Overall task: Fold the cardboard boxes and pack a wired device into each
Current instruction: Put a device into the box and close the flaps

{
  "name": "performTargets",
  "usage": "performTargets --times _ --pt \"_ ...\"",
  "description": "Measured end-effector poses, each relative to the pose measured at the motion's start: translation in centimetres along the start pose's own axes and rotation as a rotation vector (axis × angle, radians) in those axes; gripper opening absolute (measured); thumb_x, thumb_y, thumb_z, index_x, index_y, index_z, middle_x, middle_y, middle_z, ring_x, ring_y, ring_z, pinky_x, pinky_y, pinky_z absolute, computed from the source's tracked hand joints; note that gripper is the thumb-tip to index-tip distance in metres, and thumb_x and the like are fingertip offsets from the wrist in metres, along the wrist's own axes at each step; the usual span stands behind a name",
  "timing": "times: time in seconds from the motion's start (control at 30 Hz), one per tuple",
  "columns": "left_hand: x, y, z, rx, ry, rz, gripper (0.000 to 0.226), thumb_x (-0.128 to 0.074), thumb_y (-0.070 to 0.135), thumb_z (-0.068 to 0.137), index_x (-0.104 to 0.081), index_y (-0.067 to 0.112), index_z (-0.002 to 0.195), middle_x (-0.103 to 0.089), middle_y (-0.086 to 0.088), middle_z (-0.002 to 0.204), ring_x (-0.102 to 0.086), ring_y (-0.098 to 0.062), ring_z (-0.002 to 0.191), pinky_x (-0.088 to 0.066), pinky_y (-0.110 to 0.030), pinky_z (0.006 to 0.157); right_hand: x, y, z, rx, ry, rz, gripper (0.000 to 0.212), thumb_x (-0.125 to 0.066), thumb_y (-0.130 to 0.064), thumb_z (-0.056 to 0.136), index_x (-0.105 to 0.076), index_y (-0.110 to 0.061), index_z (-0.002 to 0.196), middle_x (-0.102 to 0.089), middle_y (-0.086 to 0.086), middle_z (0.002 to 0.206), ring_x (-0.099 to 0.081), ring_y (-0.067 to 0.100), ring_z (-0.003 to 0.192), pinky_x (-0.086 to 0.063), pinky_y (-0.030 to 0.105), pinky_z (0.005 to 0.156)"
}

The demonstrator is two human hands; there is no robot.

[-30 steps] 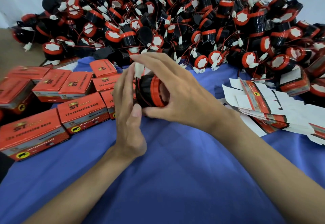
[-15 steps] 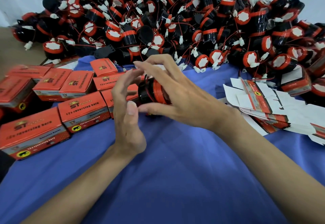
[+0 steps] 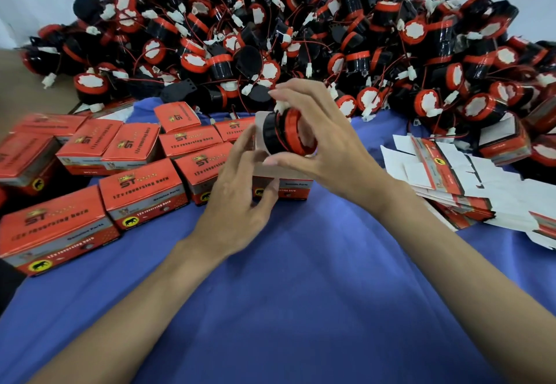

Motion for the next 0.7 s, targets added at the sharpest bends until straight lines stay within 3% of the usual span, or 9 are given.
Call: performTargets --times 0.13,0.2,0.37,0.53,0.7 --pt "-0.7 0.4 -0.2 -0.059 -0.04 0.174 0.043 -0.052 0.025 0.091 -0.047 0.005 0.129 -0.032 -0.012 0.152 -0.033 -0.026 0.138 -0.031 -0.032 0.111 -0.6 0.7 -0.5 0.004 -0.028 -0.012 0.065 -0.078 -0.025 0.079 -0.048 -0.004 0.132 -0.042 0.012 0.135 -0.038 0.013 0.128 -0.027 0.015 0.108" --pt "-0.6 0.5 -0.1 -0.075 -0.016 0.188 0.043 -0.053 0.023 0.09 -0.048 0.003 0.129 -0.041 -0.014 0.143 -0.044 -0.03 0.13 -0.043 -0.042 0.104 -0.7 1.0 -0.6 -0.003 -0.035 -0.019 0.063 -0.077 -0.022 0.08 -0.048 -0.005 0.133 -0.041 0.011 0.136 -0.037 0.01 0.128 -0.027 0.015 0.108" --pt "-0.3 0.5 0.0 -0.113 0.03 0.365 0.059 -0.057 0.018 0.088 -0.04 0.005 0.143 -0.04 -0.017 0.142 -0.048 -0.032 0.124 -0.049 -0.04 0.094 -0.2 1.8 -0.7 0.001 0.009 -0.059 0.06 -0.077 -0.021 0.079 -0.051 -0.002 0.13 -0.045 0.015 0.132 -0.04 0.015 0.126 -0.028 0.014 0.107" --pt "-0.3 0.5 0.0 -0.086 0.005 0.487 0.044 -0.057 0.025 0.086 -0.057 0.005 0.126 -0.039 -0.014 0.149 -0.044 -0.03 0.131 -0.042 -0.041 0.099 -0.4 2.0 -0.8 -0.003 -0.091 -0.099 0.062 -0.077 -0.025 0.079 -0.051 -0.008 0.132 -0.044 0.009 0.133 -0.045 0.017 0.123 -0.038 0.024 0.104" --pt "-0.3 0.9 -0.1 -0.112 0.011 0.517 0.047 -0.058 0.024 0.085 -0.058 0.004 0.127 -0.033 -0.009 0.155 -0.03 -0.023 0.144 -0.039 -0.038 0.102 -0.8 2.1 -1.2 -0.062 -0.216 -0.296 0.067 -0.076 -0.044 0.076 -0.05 -0.02 0.133 -0.047 -0.007 0.135 -0.046 0.017 0.122 -0.054 0.042 0.076"
Point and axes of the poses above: each hand's wrist, its own z-axis towards the middle knuckle, its own x-axis out of the back of the hand, y = z × x, the point moved 5 cm from there along z, towards the middle knuckle
